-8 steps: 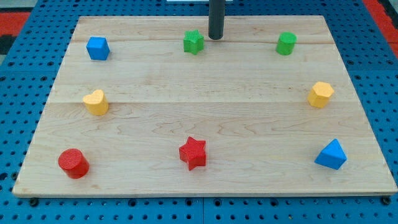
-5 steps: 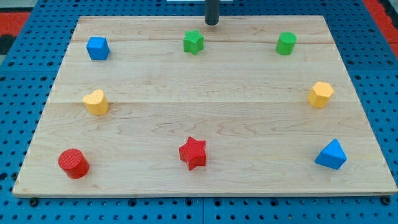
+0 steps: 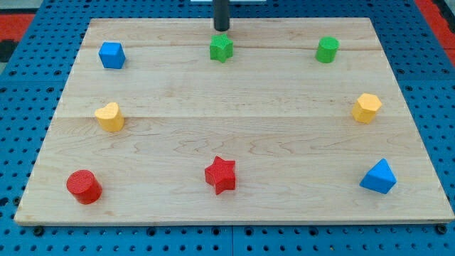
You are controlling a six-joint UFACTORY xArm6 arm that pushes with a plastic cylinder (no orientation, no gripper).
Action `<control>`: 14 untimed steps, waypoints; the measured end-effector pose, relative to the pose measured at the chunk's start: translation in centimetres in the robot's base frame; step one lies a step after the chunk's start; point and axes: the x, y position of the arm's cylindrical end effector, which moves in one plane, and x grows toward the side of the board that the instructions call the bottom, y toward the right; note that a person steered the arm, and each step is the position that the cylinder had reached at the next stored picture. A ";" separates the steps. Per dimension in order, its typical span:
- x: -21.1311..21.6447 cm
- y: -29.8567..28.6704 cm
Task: Place your arm to the top left of the board
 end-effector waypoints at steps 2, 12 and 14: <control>0.8 0.0; -2.3 -16.8; -1.6 -28.6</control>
